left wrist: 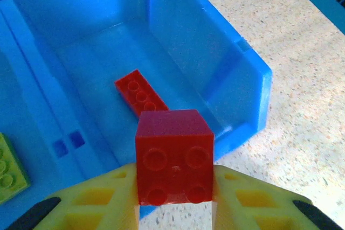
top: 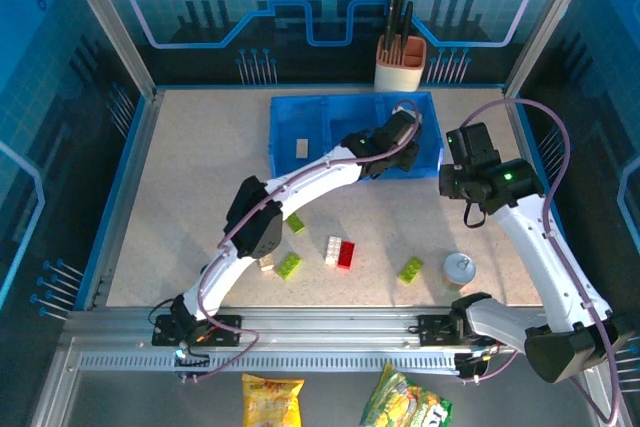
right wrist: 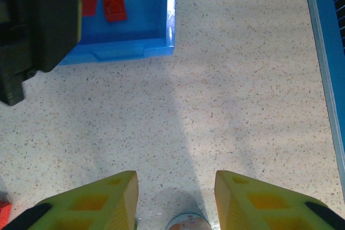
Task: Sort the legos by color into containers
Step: Place the lego in the container.
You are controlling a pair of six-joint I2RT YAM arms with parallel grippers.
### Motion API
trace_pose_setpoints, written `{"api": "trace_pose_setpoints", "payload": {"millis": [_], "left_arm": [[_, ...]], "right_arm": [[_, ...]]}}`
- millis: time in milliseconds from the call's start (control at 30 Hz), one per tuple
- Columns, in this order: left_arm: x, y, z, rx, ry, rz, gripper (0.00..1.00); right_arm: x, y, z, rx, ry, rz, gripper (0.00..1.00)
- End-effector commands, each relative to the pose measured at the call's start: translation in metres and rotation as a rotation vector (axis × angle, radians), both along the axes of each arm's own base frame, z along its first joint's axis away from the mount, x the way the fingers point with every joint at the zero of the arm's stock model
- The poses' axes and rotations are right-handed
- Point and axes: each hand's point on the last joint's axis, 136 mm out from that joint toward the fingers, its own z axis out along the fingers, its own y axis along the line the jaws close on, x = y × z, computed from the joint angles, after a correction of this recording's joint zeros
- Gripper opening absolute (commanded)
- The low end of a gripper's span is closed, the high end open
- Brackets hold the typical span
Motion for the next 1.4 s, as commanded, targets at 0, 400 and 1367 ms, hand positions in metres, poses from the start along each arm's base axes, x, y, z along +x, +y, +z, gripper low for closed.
{"api": "trace_pose_setpoints", "payload": {"millis": [0,400,1367], "left_arm": [[0.014,0.002,0.001,0.052,-0.065,0.036,0.34],[0.015,-0.008,-0.029,0.205,-0.134,-0.004,0.36],[-0.009,0.001,0.002,0.153,-0.102,-0.008,0.48]], "right_arm": [[-0.006,-0.007,-0.001,-0.013,0.012,-0.008,0.43],[-0.003,-0.005,0.001,0.0,0.007,0.003,0.43],[-0.002,0.01,-0.021,0.091,0.038,0.016,0.43]]}}
